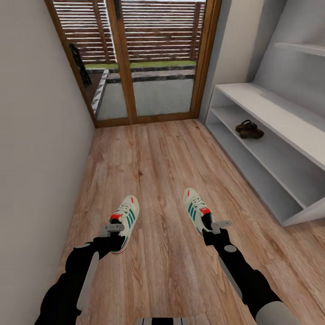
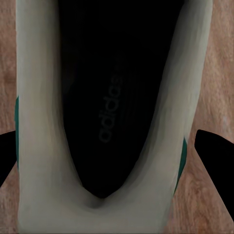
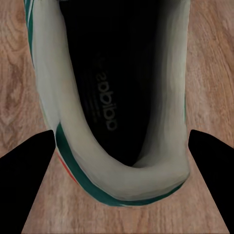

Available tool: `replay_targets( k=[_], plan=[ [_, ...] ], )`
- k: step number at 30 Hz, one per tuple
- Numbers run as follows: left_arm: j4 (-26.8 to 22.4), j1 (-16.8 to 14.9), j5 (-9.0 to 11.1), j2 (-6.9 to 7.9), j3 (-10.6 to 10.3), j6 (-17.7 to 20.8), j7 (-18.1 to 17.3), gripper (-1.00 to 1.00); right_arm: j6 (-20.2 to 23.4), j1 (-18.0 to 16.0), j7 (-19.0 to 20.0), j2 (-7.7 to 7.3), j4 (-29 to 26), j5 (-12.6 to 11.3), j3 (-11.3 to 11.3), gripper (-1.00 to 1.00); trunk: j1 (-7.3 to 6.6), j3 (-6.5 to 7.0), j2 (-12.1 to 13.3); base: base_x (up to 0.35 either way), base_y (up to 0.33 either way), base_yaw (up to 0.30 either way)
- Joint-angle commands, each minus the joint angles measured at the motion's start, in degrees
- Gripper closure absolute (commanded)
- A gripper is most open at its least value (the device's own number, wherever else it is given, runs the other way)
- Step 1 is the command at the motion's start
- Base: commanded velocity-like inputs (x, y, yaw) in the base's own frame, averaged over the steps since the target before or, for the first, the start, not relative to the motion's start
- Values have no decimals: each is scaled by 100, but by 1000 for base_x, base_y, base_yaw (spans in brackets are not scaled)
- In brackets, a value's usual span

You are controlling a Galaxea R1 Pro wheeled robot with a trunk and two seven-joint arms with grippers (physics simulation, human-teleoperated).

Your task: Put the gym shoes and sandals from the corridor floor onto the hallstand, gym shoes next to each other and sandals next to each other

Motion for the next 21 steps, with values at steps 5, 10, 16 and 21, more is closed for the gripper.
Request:
replay_targets(
  k=[5, 10, 16, 21],
  plan=[
    [0, 0, 1, -1, 0, 0, 0, 100, 0, 0, 0, 0, -1, 4, 0, 100, 0, -2, 0, 338, 44, 11],
    [0, 0, 0, -3, -1, 0, 0, 100, 4, 0, 0, 0, -1, 6, 0, 100, 0, -2, 0, 338, 5, 1],
    [0, 0, 0, -3, -1, 0, 0, 100, 3, 0, 0, 0, -1, 5, 0, 100, 0, -2, 0, 338, 1, 0],
    [0, 0, 0, -2, -5, 0, 0, 100, 3, 0, 0, 0, -1, 4, 0, 100, 0, -2, 0, 338, 0, 0]
  ],
)
